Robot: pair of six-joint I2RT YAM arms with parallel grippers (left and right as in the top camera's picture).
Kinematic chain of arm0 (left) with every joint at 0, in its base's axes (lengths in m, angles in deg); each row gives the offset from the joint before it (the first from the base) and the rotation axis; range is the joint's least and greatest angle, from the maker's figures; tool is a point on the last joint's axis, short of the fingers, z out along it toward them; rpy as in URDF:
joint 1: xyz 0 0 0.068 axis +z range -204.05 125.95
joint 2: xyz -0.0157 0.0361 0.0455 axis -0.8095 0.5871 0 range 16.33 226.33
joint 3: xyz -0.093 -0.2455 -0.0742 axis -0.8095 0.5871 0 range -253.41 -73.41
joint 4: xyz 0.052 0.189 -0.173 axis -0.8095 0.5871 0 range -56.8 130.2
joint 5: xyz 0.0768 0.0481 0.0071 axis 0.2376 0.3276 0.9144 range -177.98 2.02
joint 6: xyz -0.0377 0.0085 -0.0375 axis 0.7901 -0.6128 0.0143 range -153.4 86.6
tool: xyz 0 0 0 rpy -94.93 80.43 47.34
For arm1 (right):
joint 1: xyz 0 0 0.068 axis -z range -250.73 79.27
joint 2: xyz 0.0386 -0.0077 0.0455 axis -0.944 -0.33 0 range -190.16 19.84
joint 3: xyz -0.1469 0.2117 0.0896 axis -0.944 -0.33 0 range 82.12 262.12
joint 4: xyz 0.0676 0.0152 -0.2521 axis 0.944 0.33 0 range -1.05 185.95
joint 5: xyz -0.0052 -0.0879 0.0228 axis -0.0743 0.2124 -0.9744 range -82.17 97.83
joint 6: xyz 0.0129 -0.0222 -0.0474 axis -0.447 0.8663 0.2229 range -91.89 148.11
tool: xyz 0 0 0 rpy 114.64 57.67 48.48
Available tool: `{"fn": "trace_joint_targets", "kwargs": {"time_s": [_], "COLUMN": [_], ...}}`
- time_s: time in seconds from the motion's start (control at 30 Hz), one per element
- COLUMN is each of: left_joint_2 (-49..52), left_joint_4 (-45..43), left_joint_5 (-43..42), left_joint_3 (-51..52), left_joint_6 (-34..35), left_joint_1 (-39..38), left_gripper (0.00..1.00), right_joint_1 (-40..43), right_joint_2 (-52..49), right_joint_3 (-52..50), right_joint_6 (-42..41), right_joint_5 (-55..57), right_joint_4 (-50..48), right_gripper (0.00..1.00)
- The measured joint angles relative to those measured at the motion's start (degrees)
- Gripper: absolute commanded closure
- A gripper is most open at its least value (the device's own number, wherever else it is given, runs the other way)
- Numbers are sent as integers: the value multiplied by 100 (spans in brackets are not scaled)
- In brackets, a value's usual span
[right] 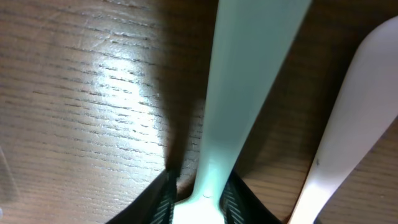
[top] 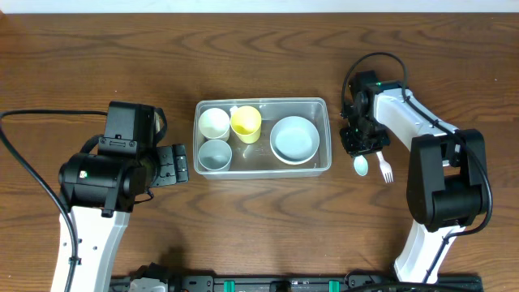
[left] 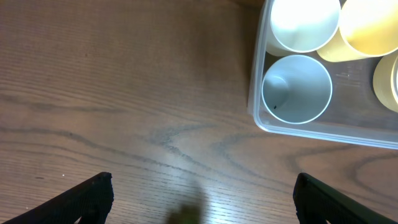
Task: Pack container
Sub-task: 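Lower the right gripper onto the mint-green spoon and grasp it, then carry the spoon with the right gripper into the container, release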
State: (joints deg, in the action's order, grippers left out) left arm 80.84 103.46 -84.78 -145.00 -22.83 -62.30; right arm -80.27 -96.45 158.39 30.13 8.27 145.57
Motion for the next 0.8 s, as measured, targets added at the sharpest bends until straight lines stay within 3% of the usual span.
{"fn": "trace_joint_targets", "kwargs": {"time_s": [0.33, 0.43, 0.8], "left_joint_2": [0, 0, 0], "left_joint_4": [0, 0, 0], "left_joint_5": [0, 0, 0], "left_joint_3": [0, 0, 0], "left_joint_6": [2, 2, 0], "left_joint_1": [0, 0, 0], "left_gripper": [7, 7, 7], "right_joint_1": [0, 0, 0], "right_joint_2": [4, 9, 66], "right_joint_3": [0, 0, 0], "right_joint_6": [-31, -37, -278], "right_joint_5": [-7, -24, -111], "right_joint_4": [-13, -15, 59], "right_gripper": [91, 99, 99]}}
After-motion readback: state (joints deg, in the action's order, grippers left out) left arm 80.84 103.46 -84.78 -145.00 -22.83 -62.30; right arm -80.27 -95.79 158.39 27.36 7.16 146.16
